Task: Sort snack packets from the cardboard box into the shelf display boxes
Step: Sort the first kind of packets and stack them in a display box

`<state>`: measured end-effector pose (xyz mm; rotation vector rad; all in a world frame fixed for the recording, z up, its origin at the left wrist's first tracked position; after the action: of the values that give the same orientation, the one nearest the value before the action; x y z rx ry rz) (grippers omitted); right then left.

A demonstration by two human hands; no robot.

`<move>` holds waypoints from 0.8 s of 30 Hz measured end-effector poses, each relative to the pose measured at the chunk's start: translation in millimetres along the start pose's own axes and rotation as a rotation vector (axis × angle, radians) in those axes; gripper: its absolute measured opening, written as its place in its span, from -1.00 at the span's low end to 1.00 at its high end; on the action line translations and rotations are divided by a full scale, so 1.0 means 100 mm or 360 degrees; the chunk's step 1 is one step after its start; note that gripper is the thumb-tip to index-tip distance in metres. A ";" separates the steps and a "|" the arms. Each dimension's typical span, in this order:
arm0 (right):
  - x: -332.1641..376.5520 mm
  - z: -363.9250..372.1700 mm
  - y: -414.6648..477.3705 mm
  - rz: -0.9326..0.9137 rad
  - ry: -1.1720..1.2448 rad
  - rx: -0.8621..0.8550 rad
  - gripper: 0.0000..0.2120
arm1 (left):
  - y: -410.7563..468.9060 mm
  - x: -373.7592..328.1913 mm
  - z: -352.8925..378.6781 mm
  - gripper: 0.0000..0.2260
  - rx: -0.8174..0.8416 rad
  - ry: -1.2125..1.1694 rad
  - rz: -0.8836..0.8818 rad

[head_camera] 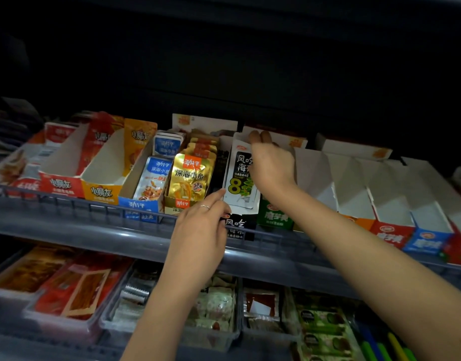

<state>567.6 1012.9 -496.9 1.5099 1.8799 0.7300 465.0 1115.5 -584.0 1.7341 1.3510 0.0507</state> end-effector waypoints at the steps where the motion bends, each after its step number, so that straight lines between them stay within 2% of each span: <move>1: -0.01 0.00 0.01 0.0013 0.0006 -0.0007 -0.51 | 0.00 0.00 0.00 -0.81 0.0009 -0.0003 -0.0006; 6: -0.05 -0.04 -0.04 0.0083 -0.0074 -0.0114 -0.49 | -0.02 0.00 0.02 -0.79 0.0054 -0.0033 -0.0011; 9: 0.05 -0.11 -0.09 -0.0117 -0.0029 -0.0146 -0.59 | -0.02 -0.01 0.04 -0.79 0.0083 -0.0035 -0.0007; 12: 0.14 0.03 -0.20 -0.0305 0.0199 0.0199 -0.78 | -0.02 -0.01 0.03 -0.80 0.0080 -0.0042 -0.0005; 14: 0.17 0.20 -0.33 -0.0326 0.0198 0.0565 -0.73 | -0.02 -0.02 0.03 -0.80 0.0084 -0.0047 -0.0004; 16: 0.20 0.31 -0.43 -0.0342 0.0095 0.0787 -0.64 | -0.02 -0.02 0.03 -0.81 0.0085 -0.0051 -0.0008; 19: 0.25 0.35 -0.46 -0.0399 -0.0054 0.0839 -0.62 | -0.02 -0.02 0.03 -0.81 0.0094 -0.0055 -0.0011; 24: 0.30 0.39 -0.48 -0.0468 -0.0190 0.0869 -0.75 | -0.01 -0.03 0.04 -0.80 0.0123 -0.0053 -0.0019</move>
<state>561.1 1034.3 -561.3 1.4885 2.2520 -0.0175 465.0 1110.9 -585.8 1.7829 1.3548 -0.0374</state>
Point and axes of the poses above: each hand's wrist, its own y-axis towards the middle knuckle, its own z-axis out of the palm, x = y × z, the point moved 10 cm from there along y, towards the middle knuckle, and after that the axes turned 8 degrees about -x, right-handed, at the moved point
